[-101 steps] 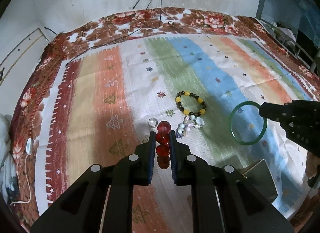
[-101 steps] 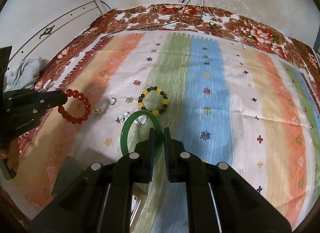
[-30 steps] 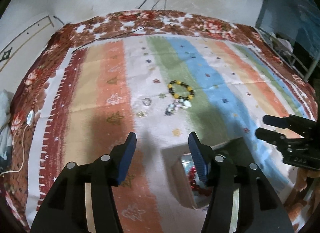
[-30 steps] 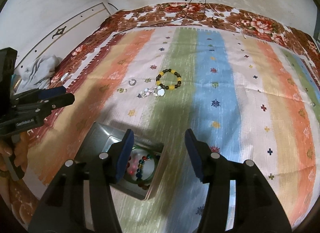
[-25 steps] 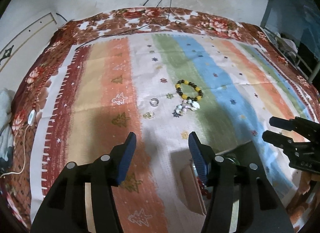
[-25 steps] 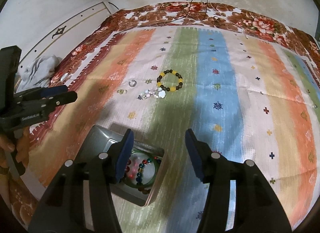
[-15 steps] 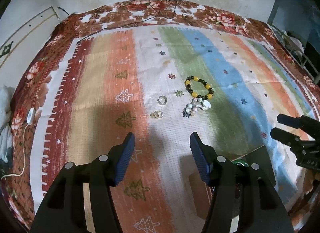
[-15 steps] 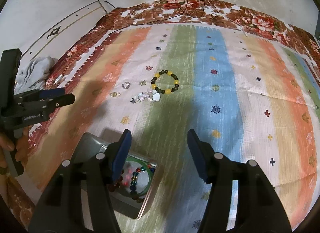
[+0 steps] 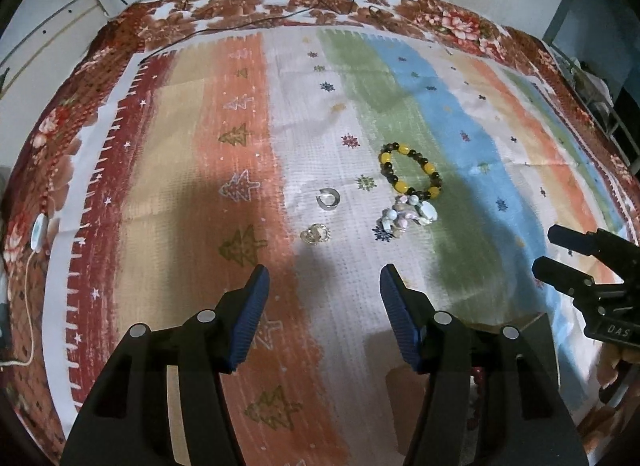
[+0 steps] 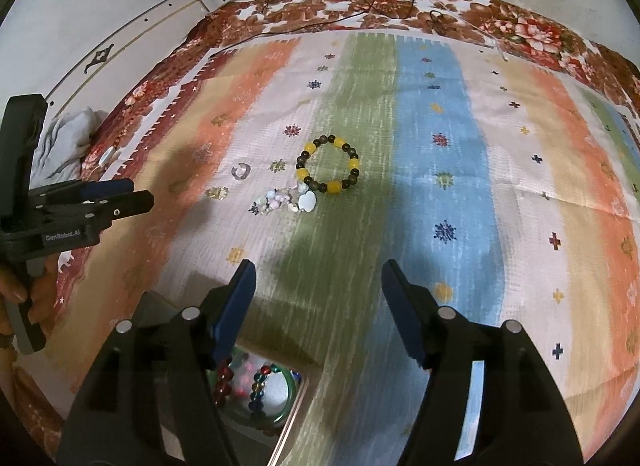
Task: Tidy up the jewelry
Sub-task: 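Withdraw both tools toward the yellow-and-black bracelet and rings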
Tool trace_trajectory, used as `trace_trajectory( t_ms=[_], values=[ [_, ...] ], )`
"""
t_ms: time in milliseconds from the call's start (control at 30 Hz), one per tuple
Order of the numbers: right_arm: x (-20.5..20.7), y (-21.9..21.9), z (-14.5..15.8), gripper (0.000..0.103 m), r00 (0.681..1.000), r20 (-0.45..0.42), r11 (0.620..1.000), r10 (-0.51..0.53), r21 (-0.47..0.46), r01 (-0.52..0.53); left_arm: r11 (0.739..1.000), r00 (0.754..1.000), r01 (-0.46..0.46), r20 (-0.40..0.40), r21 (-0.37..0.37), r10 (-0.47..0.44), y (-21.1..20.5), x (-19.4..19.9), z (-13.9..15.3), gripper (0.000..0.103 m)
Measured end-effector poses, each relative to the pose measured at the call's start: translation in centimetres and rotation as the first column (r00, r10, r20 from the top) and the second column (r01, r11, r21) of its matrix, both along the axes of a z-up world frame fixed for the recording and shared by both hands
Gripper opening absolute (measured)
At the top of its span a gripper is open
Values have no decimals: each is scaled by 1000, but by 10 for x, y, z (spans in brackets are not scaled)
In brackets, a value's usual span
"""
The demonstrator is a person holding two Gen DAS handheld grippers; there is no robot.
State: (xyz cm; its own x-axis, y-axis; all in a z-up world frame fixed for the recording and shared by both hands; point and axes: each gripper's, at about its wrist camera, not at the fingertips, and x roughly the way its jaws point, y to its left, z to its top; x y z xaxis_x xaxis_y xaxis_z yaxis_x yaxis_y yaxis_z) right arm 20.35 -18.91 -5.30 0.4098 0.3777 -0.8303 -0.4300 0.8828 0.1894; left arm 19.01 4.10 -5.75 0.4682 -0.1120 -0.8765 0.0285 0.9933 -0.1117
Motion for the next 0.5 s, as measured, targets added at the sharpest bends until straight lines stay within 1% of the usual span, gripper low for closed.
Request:
trace_trajectory(
  t_ms=[133,233,500],
  values=[
    [14,3,-9,65,1000,-29,1000,-2,-4,2,1000,999,-1,-34,8,2,3,11,-11,58],
    [23,4,-15,65,999,-49,1000,-4,1,4,1000,997,-17,-78,-26,15,9,18,-18,58],
    [40,10,-26,65,996,-86,1000,-2,6,3,1000,996,7,-88,-24,-10,5,28,-25,60]
  ],
)
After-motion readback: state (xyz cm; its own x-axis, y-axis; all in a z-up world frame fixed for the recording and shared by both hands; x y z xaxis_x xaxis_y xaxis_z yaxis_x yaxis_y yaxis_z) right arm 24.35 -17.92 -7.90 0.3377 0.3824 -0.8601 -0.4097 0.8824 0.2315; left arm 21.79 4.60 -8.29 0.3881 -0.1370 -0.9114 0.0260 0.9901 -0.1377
